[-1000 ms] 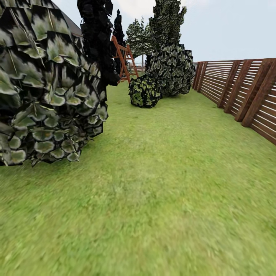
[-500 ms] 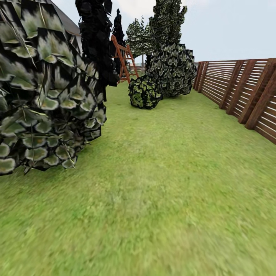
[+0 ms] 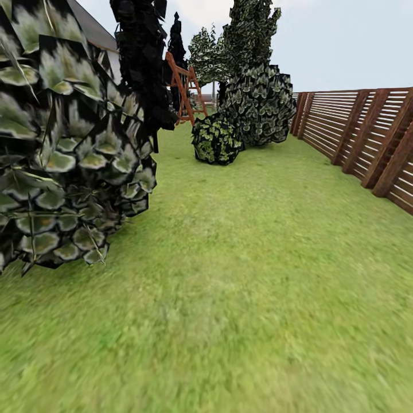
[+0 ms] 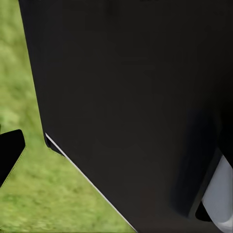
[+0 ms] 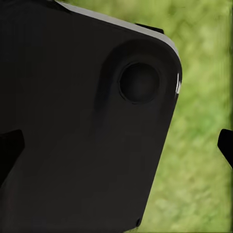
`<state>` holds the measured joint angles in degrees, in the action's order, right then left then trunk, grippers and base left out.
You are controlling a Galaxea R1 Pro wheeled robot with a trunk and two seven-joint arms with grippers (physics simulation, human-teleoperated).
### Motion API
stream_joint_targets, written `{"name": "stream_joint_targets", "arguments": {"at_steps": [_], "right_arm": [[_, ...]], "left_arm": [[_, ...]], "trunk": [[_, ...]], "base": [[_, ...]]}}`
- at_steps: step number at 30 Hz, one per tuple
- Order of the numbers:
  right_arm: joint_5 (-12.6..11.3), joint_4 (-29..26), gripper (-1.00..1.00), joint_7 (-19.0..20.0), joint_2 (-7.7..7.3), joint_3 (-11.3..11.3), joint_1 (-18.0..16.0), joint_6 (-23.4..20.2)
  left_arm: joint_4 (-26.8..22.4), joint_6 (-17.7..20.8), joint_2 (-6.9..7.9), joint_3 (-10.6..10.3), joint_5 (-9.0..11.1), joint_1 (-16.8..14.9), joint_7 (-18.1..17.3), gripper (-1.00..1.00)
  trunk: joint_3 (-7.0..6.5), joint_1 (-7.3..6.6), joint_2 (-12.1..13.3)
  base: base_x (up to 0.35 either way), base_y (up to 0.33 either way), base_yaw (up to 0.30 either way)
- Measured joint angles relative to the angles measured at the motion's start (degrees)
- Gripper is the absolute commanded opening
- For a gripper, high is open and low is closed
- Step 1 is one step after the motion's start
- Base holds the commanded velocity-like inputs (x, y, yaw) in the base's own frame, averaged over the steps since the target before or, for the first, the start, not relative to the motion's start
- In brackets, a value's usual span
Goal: Take the three Easter eggs out of the wicker basket on the lawn in the garden, then place them on the lawn next to a single tree (choose any tree) so that all three eggs are next to the same tree and none are left in the basket.
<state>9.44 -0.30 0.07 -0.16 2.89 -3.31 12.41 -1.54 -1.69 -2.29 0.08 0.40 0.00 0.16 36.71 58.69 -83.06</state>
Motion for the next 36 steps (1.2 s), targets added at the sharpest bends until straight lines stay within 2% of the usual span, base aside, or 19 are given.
{"name": "stream_joint_targets", "arguments": {"at_steps": [15,23,36], "right_arm": [[-0.02,0.00,1.00,0.01,-0.08,-0.06,0.00,0.00],[-0.01,-0.02,1.00,0.01,-0.18,-0.07,0.01,-0.01],[-0.01,0.00,1.00,0.01,-0.13,-0.09,0.00,0.00]], "left_arm": [[0.01,0.04,-0.03,0.00,0.00,0.00,0.00,1.00],[-0.01,0.05,-0.01,0.00,0.00,0.00,0.00,1.00],[0.00,0.05,0.00,0.00,0.00,0.00,0.00,1.00]], "trunk": [[0.00,0.00,0.00],[0.00,0.00,0.00],[0.00,0.00,0.00]], "base": [[0.339,0.000,-0.002],[0.339,0.000,-0.206],[0.339,0.000,-0.012]]}}
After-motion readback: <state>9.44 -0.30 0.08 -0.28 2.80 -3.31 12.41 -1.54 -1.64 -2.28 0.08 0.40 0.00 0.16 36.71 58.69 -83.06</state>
